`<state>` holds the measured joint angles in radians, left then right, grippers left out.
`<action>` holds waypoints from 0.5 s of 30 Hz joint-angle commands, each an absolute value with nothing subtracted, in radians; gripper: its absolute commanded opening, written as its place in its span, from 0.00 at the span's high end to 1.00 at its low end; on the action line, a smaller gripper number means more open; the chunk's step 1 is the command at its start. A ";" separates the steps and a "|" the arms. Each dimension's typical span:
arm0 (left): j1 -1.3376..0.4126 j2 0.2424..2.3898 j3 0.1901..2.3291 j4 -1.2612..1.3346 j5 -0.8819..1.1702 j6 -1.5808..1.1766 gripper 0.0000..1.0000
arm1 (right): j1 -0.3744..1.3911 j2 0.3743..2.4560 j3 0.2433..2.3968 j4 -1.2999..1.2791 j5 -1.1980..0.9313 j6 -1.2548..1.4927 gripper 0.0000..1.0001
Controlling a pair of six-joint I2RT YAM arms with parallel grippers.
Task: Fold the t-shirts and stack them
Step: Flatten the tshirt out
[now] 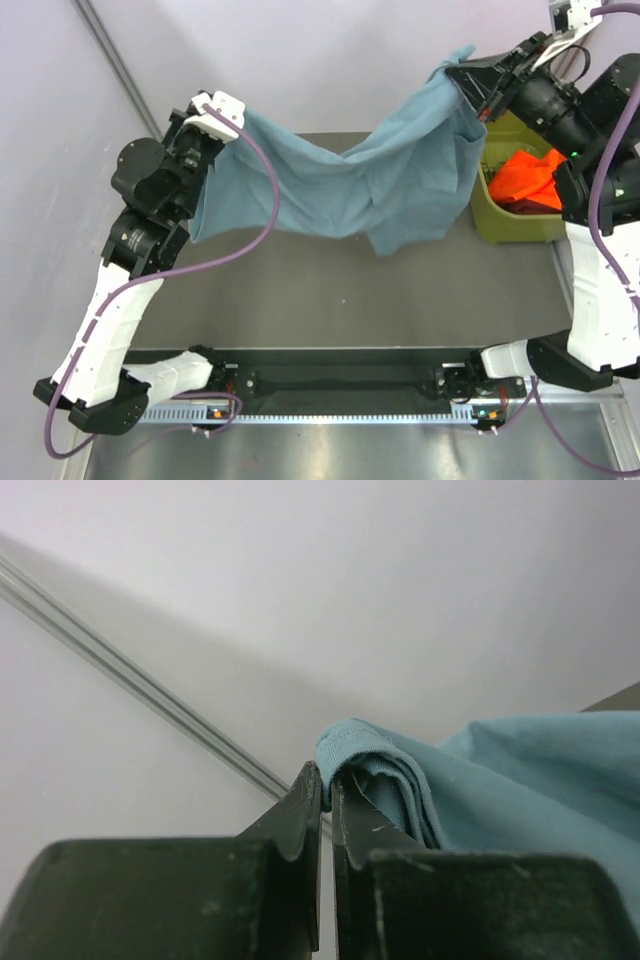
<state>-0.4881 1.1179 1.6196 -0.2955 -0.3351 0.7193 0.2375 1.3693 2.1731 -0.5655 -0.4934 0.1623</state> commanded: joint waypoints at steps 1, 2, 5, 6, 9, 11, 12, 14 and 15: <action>-0.485 1.144 1.527 -0.247 -0.345 0.704 1.00 | 0.227 1.419 2.117 -0.563 -0.482 0.184 1.00; -0.485 1.152 1.507 -0.258 -0.341 0.692 1.00 | 0.226 1.448 2.077 -0.558 -0.488 0.173 1.00; -0.468 1.195 1.427 -0.300 -0.319 0.625 1.00 | 0.221 1.529 2.024 -0.563 -0.511 0.154 1.00; -0.459 1.212 1.392 -0.316 -0.310 0.606 1.00 | 0.221 1.552 2.013 -0.568 -0.523 0.144 1.00; -0.454 1.279 1.301 -0.336 -0.307 0.552 1.00 | 0.218 1.658 1.985 -0.597 -0.558 0.100 1.00; -0.446 1.330 1.254 -0.336 -0.295 0.512 1.00 | 0.216 1.747 1.967 -0.609 -0.558 0.077 1.00; -0.439 1.348 1.199 -0.316 -0.285 0.500 1.00 | 0.215 1.779 1.964 -0.612 -0.561 0.071 1.00; -0.425 1.408 1.125 -0.296 -0.273 0.471 1.00 | 0.204 1.888 1.986 -0.629 -0.564 0.052 1.00; -0.420 1.432 1.106 -0.264 -0.284 0.463 1.00 | 0.198 1.926 2.002 -0.638 -0.565 0.046 1.00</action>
